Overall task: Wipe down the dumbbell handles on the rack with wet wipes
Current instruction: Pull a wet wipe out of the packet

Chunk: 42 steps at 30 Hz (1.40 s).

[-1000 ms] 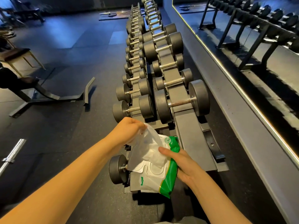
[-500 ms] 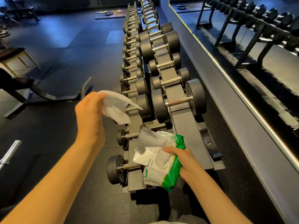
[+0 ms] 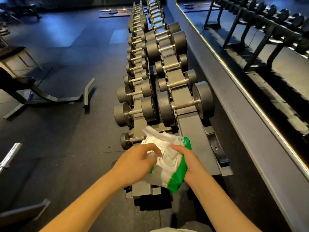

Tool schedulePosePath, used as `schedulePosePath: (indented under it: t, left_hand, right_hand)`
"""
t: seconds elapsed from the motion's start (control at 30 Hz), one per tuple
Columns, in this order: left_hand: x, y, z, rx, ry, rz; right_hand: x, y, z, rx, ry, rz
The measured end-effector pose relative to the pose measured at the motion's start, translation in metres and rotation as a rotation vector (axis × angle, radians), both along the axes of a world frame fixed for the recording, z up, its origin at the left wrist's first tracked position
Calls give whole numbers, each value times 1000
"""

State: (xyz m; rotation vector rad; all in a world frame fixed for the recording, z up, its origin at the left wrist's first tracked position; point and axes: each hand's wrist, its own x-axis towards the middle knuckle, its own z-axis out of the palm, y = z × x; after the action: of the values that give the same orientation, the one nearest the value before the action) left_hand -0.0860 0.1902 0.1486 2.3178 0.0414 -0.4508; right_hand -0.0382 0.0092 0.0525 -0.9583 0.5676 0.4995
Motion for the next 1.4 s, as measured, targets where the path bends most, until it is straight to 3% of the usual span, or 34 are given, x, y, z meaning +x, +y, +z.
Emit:
schedulePosePath:
  t: [0.13, 0.33, 0.5, 0.63, 0.7, 0.77, 0.87, 0.93, 1.0, 1.07, 1.2, 1.4]
  left_hand:
    - [-5, -17, 1, 386, -221, -31]
    - [-5, -30, 3, 594, -242, -98]
    - [-2, -31, 1, 457, -149, -36]
    - [5, -25, -15, -95, -11, 273]
    - [9, -23, -19, -178, -11, 350]
    - [7, -21, -18, -83, -43, 305]
    - [4, -22, -8, 378, -212, 72]
    - [3, -22, -6, 534, -308, -89]
    - [3, -20, -7, 475, -300, -161]
    - [3, -15, -8, 333, -284, -119]
    - [3, -16, -14, 248, -318, -94]
    - [15, -17, -23, 120, -166, -1]
  right_hand:
    - [-1, 0, 1, -42, -14, -66]
    - [-2, 1, 11, -117, -112, -117]
    - [-3, 2, 15, -150, -155, -120]
    - [-4, 4, 17, -164, -183, -124]
    - [-4, 6, 16, -172, -187, -120]
    - [-5, 8, 15, -176, -183, -107]
    - [-6, 12, 13, -174, -175, -77]
    - [-7, 13, 13, -177, -178, -53]
    - [-8, 14, 14, -180, -178, -46]
    - [-8, 13, 15, -181, -171, -47]
    - [-7, 13, 19, -188, -158, -39]
    - [-8, 13, 19, -215, -143, -39]
